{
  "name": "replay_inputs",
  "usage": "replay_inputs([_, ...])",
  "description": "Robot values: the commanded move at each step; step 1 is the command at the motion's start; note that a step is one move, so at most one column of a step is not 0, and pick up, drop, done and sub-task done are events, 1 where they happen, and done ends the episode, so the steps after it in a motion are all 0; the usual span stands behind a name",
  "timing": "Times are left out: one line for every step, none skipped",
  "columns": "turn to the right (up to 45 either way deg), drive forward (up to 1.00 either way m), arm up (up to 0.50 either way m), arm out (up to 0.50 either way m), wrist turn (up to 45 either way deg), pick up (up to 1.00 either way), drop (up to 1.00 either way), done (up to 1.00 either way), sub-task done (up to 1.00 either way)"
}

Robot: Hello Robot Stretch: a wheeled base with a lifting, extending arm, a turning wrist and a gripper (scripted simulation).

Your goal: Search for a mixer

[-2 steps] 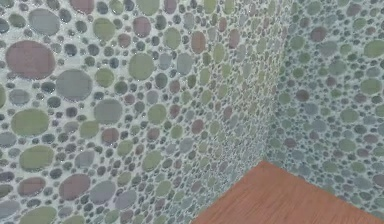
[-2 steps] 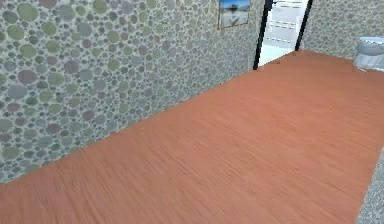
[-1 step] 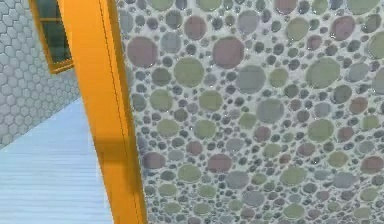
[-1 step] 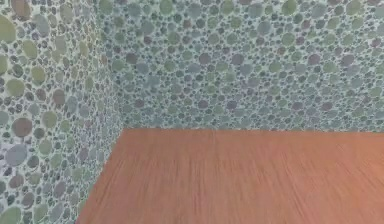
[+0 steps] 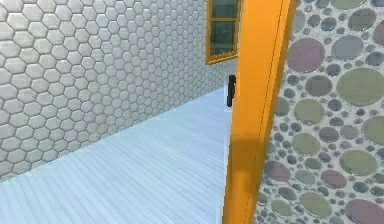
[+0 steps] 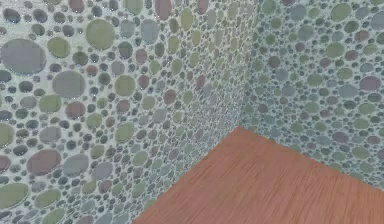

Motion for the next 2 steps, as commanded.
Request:
replay_inputs([0.0, 0.05, 0.00, 0.00, 0.0, 0.00, 0.00, 0.00, 0.00])
replay_inputs([-45.0, 0.00, 0.00, 0.00, 0.0, 0.00, 0.00, 0.00, 0.00])
